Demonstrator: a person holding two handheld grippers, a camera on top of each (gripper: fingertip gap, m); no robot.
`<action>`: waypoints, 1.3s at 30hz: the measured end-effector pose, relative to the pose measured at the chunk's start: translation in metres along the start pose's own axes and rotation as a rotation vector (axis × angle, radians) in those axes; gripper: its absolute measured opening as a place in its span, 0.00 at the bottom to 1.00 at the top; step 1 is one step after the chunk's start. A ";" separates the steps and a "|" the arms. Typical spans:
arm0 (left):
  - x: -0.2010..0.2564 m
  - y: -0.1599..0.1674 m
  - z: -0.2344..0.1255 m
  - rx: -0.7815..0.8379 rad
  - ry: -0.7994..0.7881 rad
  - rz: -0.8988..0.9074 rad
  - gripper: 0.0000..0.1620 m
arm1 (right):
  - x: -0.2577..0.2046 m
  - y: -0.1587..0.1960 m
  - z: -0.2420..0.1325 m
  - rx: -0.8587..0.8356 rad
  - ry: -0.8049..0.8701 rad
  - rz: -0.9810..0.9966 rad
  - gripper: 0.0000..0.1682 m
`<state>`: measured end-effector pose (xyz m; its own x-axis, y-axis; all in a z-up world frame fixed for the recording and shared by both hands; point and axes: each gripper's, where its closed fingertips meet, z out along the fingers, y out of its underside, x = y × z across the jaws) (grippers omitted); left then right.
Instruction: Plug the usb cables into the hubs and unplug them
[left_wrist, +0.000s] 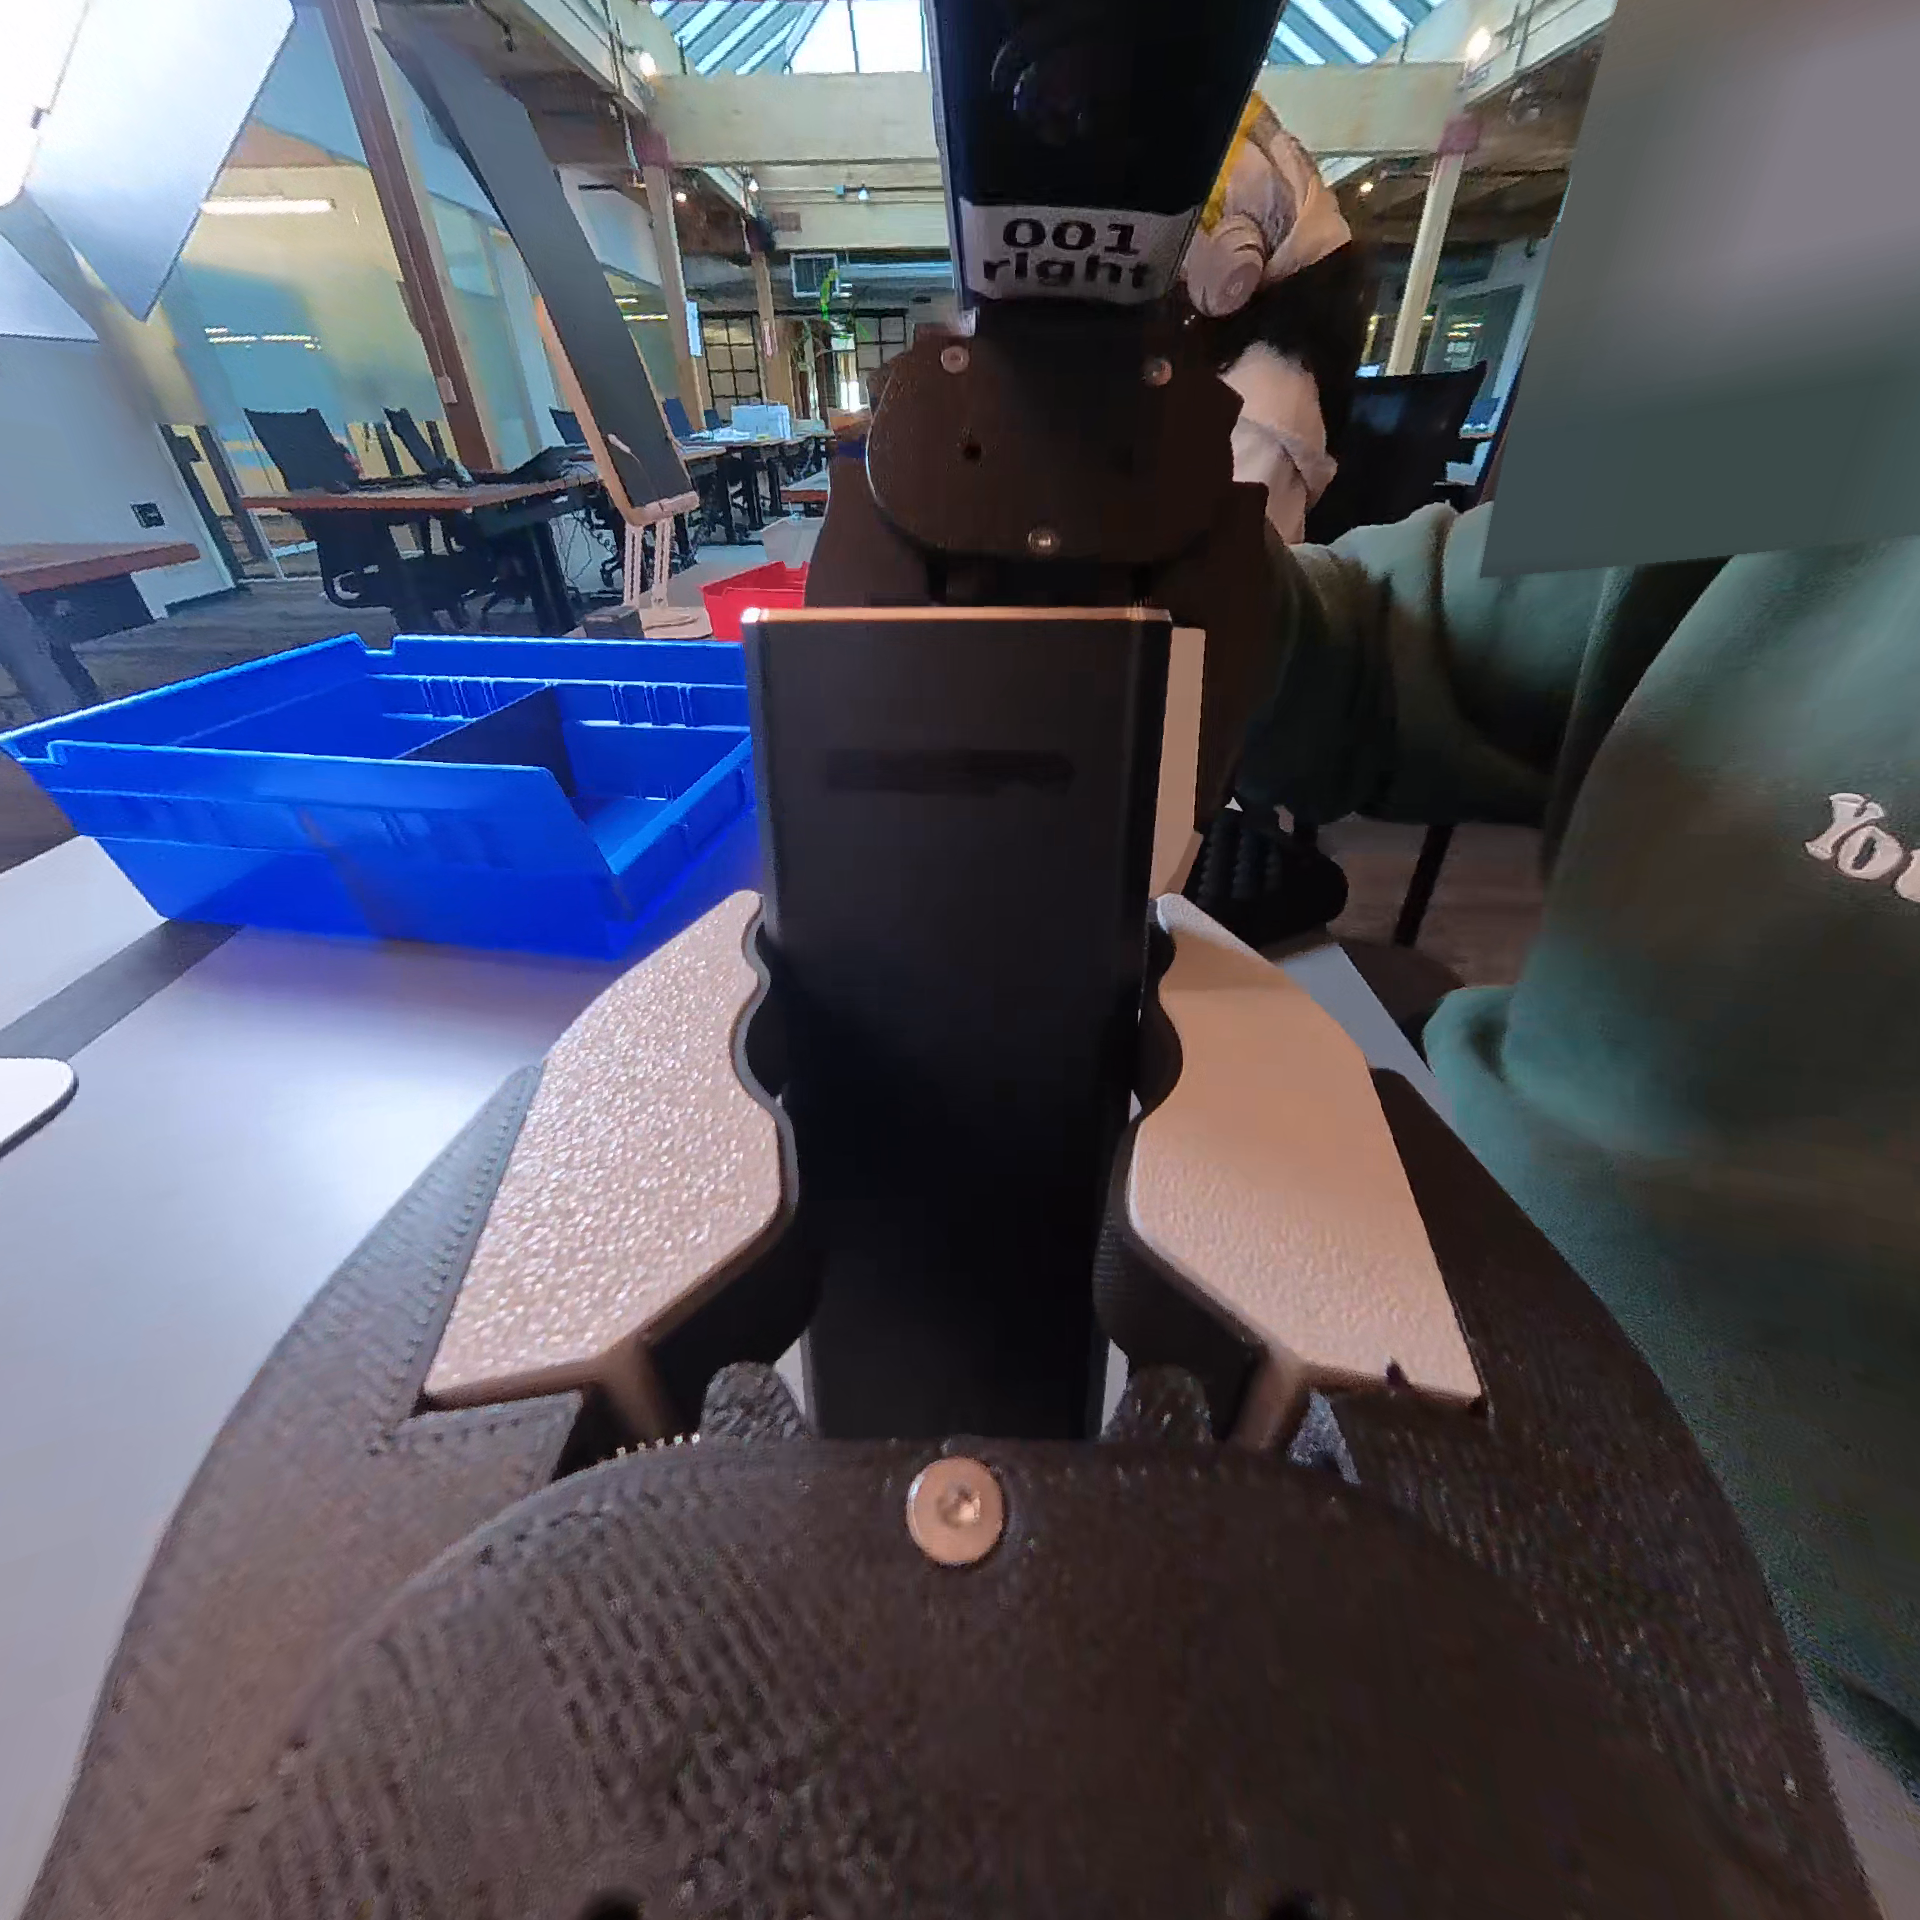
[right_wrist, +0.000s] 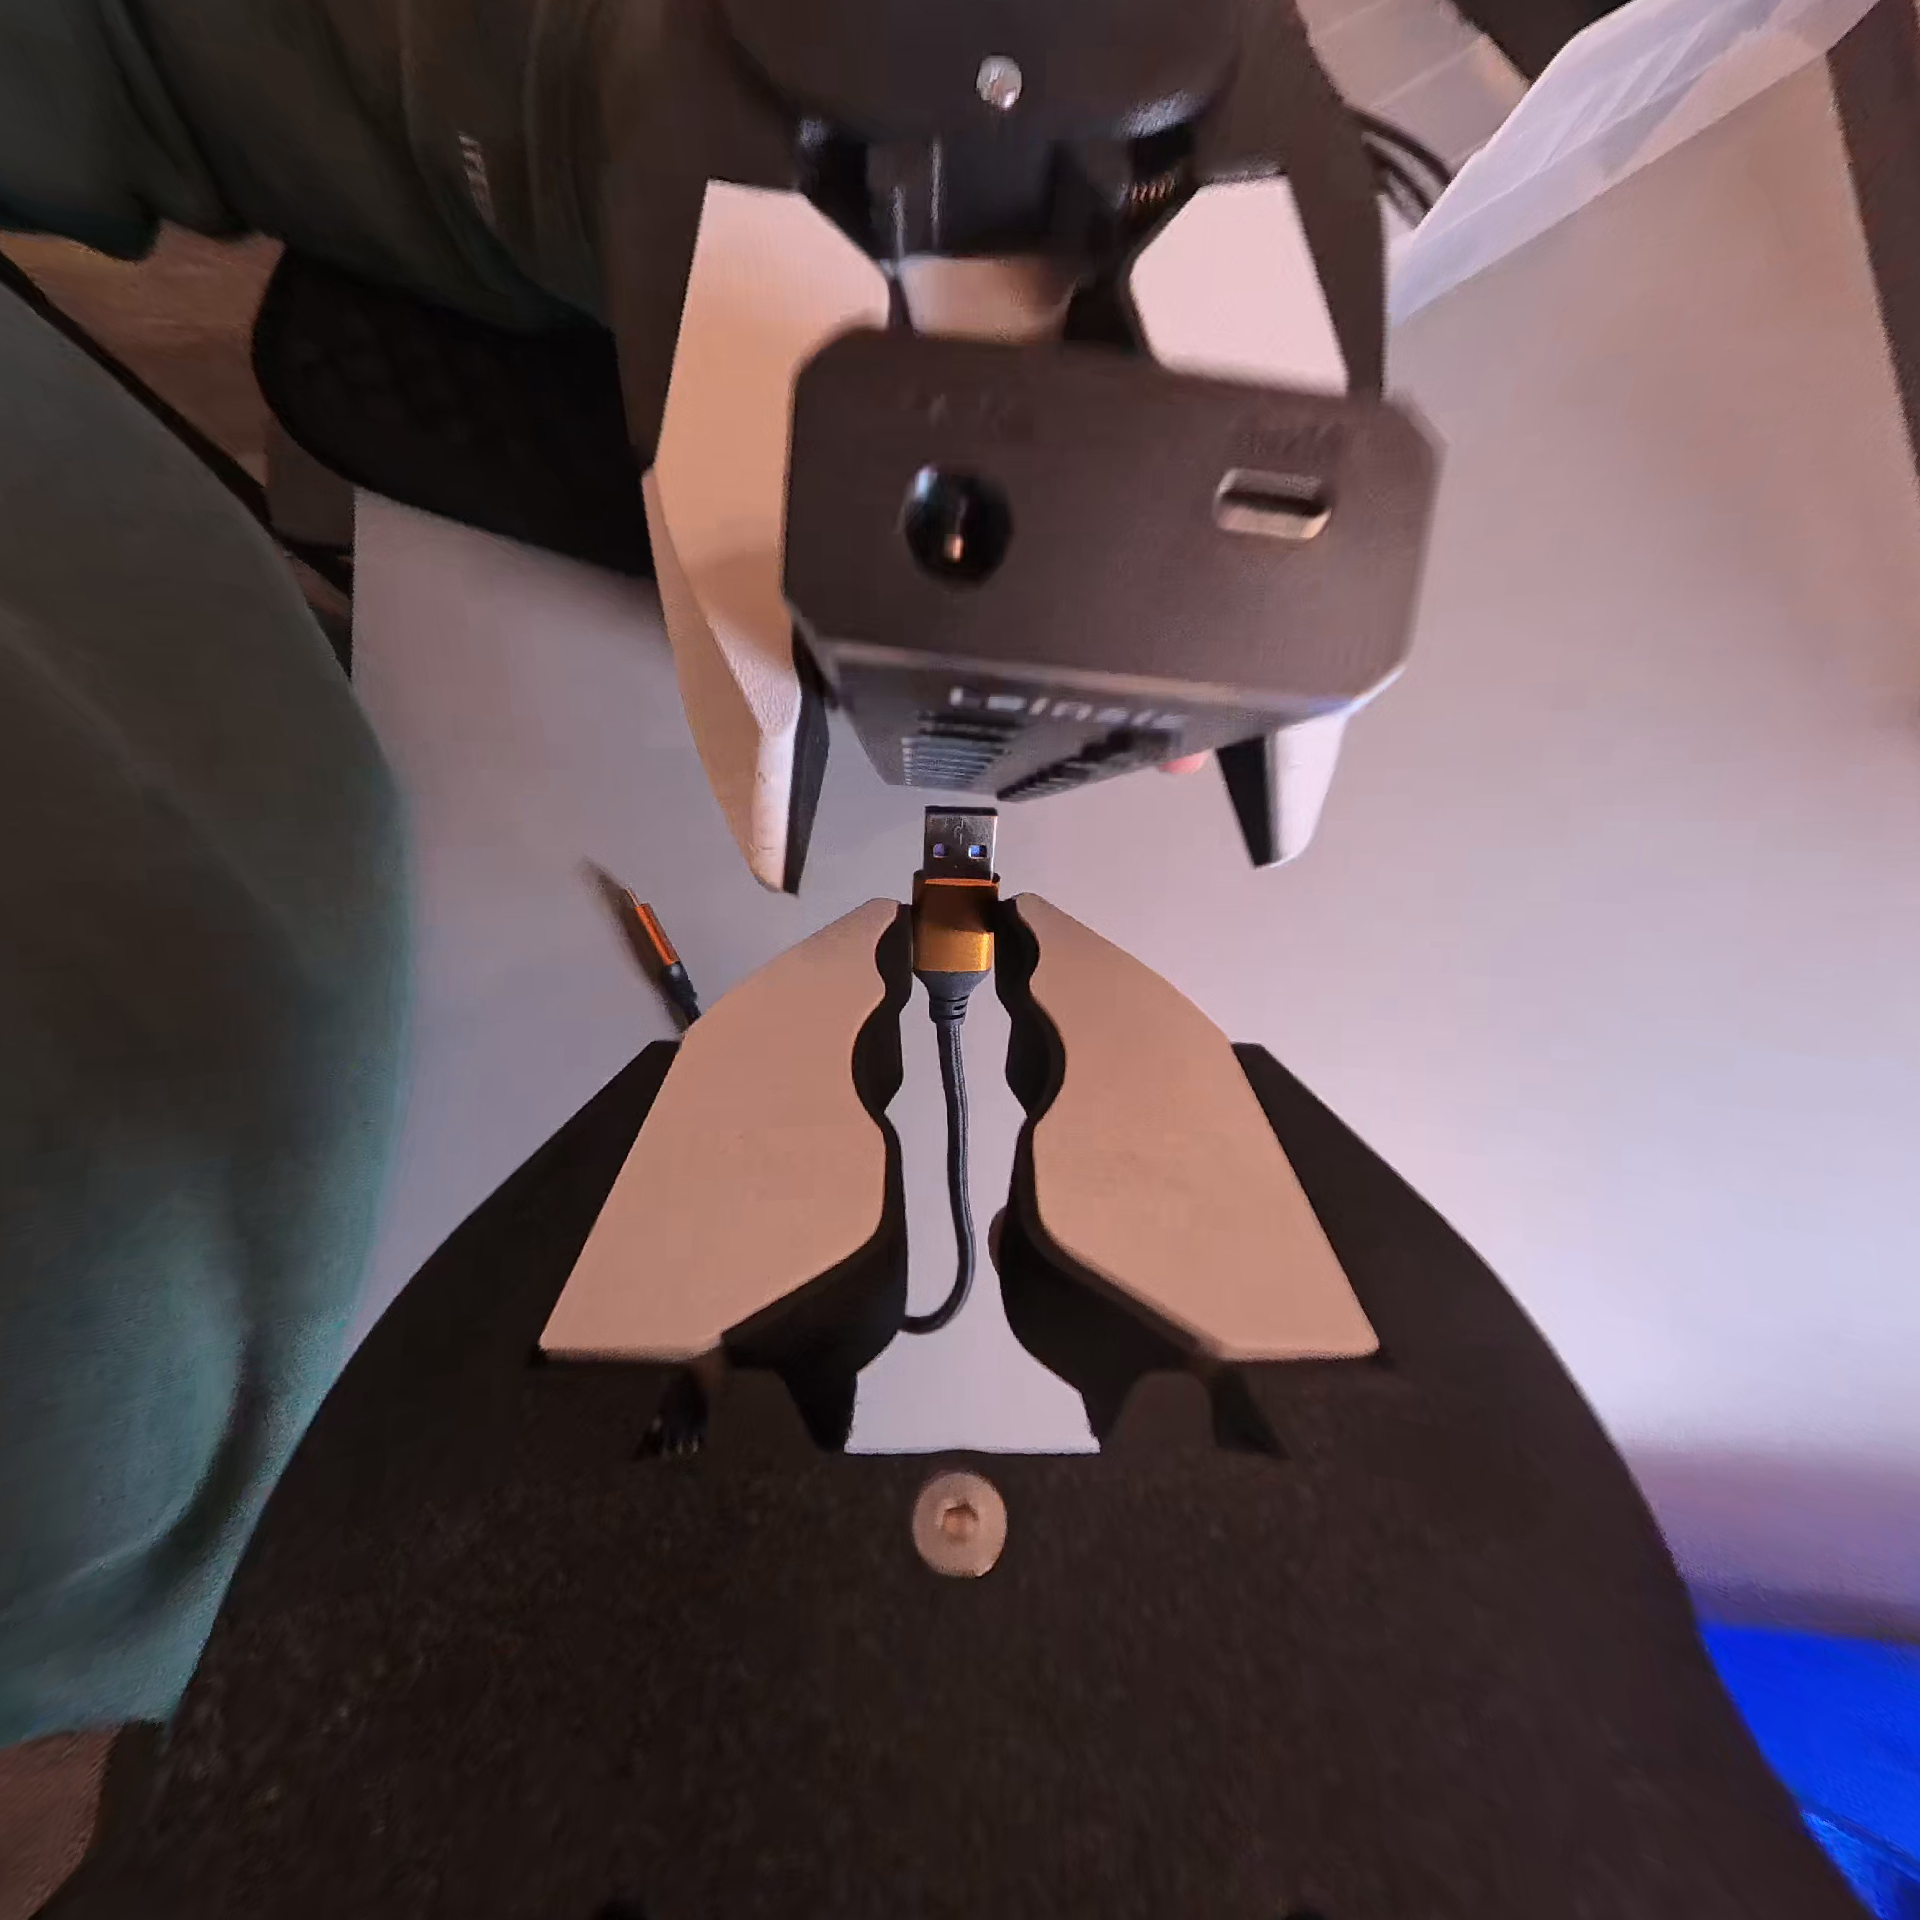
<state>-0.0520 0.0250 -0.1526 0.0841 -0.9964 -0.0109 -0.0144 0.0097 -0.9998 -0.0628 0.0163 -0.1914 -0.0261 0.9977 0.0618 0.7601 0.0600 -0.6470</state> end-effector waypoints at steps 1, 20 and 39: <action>0.000 0.001 0.000 -0.008 -0.001 0.001 0.41 | 0.000 0.000 0.001 0.000 -0.002 0.002 0.09; -0.011 0.034 0.005 -0.204 -0.073 0.021 0.41 | 0.008 0.006 0.000 -0.048 0.020 0.027 0.09; -0.004 0.034 0.000 -0.136 0.046 -0.106 0.41 | 0.011 0.030 0.016 0.008 -0.128 0.102 0.10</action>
<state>-0.0524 0.0296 -0.1866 0.0470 -0.9941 0.0980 -0.1428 -0.1038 -0.9843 -0.0506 0.0295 -0.2222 -0.0322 0.9943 -0.1015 0.7577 -0.0419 -0.6513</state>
